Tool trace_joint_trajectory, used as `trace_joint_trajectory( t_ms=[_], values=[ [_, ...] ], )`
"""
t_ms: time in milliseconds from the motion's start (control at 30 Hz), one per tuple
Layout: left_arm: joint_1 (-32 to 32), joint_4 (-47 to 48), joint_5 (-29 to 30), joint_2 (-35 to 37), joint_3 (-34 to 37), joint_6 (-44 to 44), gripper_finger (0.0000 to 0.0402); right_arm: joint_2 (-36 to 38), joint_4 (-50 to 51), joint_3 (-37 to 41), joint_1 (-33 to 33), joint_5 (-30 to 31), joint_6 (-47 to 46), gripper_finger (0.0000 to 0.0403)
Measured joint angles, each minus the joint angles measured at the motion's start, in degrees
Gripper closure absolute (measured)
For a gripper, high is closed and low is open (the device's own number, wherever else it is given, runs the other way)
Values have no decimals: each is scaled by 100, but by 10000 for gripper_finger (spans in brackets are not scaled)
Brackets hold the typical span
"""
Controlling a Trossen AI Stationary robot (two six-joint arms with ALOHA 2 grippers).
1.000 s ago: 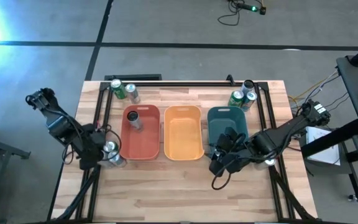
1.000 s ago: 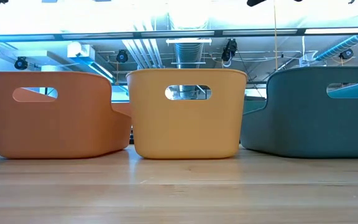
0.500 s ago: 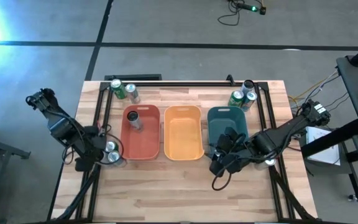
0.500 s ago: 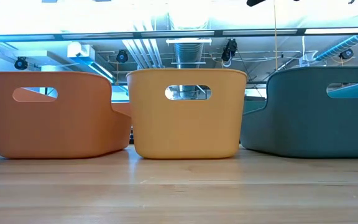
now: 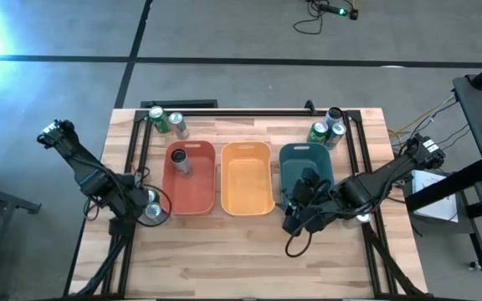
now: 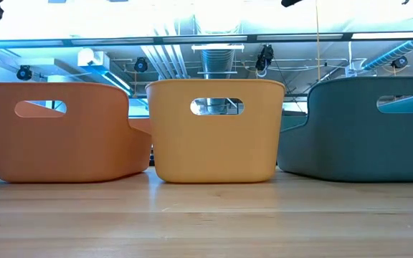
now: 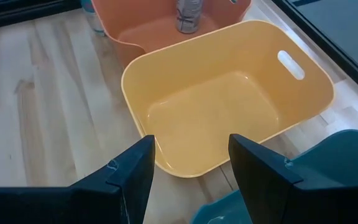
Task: Sort soda cans
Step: Put the bottom left white soda can into the orange bin
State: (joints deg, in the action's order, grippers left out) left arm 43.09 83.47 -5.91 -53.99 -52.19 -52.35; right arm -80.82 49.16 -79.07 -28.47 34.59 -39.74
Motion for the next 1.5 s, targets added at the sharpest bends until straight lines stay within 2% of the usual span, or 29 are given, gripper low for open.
trace_joint_trajectory(
  t_ms=[100, 467, 800, 900, 1033, 1133, 1333, 1500],
  values=[
    [0, -147, 197, -59, 50, -78, 67, 0, 1, 0, 0, 2, 34, 202],
    [0, -632, 194, -108, 488, -264, 83, 0, -1, 0, 0, 4, -4, 202],
    [0, -591, 190, 12, 508, -494, 93, 0, -1, 0, 0, 0, -9, 202],
    [0, -542, 190, 84, 508, -684, 113, 0, -1, 0, 0, -7, -9, 202],
    [0, -520, 191, 180, 510, -816, 162, 0, 1, 0, 0, -7, -9, 202],
    [0, -527, 177, 231, 510, -883, 163, 0, -1, 0, 0, -12, -9, 202],
    [0, -404, -359, 255, 331, -1188, 163, 23, -4, 0, 0, -31, -9, 202],
    [0, -231, -685, 253, -282, -1220, 163, 94, -15, 0, 0, -28, 61, 202]
  ],
)
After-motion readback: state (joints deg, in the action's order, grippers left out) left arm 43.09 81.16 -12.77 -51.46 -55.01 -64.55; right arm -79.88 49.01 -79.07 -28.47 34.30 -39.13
